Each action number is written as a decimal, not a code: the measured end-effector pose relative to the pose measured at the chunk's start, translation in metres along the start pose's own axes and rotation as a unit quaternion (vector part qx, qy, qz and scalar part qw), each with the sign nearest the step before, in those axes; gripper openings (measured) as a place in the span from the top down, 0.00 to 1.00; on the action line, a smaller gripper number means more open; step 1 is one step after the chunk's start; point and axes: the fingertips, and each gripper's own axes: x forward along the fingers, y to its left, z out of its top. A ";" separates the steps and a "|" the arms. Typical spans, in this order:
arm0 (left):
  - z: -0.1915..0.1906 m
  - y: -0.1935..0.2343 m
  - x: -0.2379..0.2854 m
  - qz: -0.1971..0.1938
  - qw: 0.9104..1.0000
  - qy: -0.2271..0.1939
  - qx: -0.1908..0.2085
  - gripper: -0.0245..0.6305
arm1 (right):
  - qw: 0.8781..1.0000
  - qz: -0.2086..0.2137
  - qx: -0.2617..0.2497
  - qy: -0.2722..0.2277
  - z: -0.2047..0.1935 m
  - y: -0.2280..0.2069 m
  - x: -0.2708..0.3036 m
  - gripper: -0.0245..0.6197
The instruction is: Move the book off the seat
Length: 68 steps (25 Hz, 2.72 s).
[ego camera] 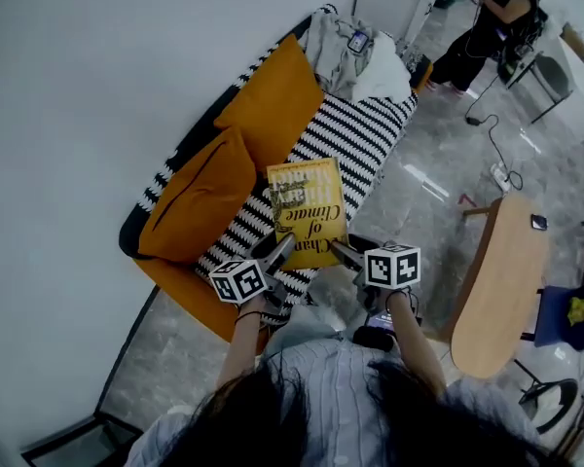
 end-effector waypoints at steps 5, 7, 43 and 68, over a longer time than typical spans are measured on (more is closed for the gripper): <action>-0.002 -0.017 0.027 -0.022 0.999 0.023 0.009 0.64 | 0.999 -0.017 0.017 -0.023 0.009 -0.019 -0.019 0.63; -0.008 -0.030 0.041 -0.032 0.999 0.033 0.014 0.64 | 0.999 -0.024 0.024 -0.034 0.010 -0.030 -0.033 0.63; -0.365 -0.380 0.235 -0.182 0.942 0.275 0.064 0.64 | 0.936 -0.189 0.202 -0.217 -0.175 -0.288 -0.460 0.63; -0.531 -0.482 0.302 -0.271 0.817 0.487 0.152 0.65 | 0.821 -0.267 0.400 -0.309 -0.300 -0.365 -0.560 0.63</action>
